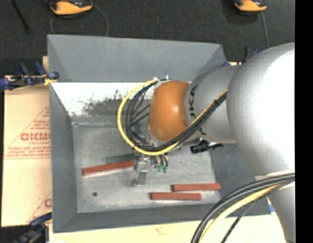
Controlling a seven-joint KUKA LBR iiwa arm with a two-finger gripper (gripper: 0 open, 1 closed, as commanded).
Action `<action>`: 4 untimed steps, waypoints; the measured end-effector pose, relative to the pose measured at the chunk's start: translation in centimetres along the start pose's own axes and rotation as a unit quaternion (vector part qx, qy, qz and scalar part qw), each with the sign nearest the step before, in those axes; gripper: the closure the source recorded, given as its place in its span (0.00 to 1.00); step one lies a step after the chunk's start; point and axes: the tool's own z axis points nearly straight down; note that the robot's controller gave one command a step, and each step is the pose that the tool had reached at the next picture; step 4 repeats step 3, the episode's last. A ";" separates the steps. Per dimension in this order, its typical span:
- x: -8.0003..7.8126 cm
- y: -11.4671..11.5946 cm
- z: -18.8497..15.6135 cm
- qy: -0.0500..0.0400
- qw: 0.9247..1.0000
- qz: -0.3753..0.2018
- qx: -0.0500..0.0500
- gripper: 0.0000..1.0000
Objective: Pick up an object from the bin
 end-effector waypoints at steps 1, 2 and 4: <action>-3.9 7.2 0.6 0.000 0.996 -0.091 0.000 0.00; -4.0 7.0 0.5 0.000 0.996 -0.090 0.001 1.00; -4.5 6.2 -13.3 -0.003 0.990 -0.141 0.001 1.00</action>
Offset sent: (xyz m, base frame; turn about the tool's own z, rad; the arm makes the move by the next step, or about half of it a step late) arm 0.0434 0.0671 -0.0065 -0.1805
